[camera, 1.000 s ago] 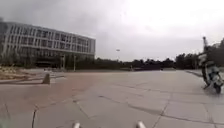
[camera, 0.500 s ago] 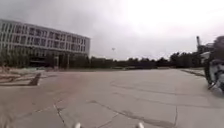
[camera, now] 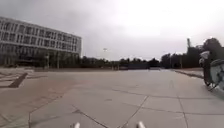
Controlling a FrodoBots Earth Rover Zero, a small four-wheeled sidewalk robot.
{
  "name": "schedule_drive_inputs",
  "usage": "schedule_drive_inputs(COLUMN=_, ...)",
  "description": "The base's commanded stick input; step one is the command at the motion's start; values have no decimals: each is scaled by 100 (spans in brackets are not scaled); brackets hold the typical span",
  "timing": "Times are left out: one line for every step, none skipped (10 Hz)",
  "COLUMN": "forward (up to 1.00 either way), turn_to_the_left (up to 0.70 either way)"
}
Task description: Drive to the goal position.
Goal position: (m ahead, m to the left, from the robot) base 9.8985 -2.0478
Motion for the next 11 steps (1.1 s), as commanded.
schedule_drive_inputs(forward=85, turn_to_the_left=-16)
schedule_drive_inputs(forward=85, turn_to_the_left=-16)
schedule_drive_inputs(forward=85, turn_to_the_left=-16)
schedule_drive_inputs(forward=85, turn_to_the_left=-16)
schedule_drive_inputs(forward=85, turn_to_the_left=-16)
schedule_drive_inputs(forward=85, turn_to_the_left=-16)
schedule_drive_inputs(forward=85, turn_to_the_left=-16)
schedule_drive_inputs(forward=85, turn_to_the_left=-16)
schedule_drive_inputs(forward=85, turn_to_the_left=-16)
schedule_drive_inputs(forward=85, turn_to_the_left=-16)
schedule_drive_inputs(forward=85, turn_to_the_left=-15)
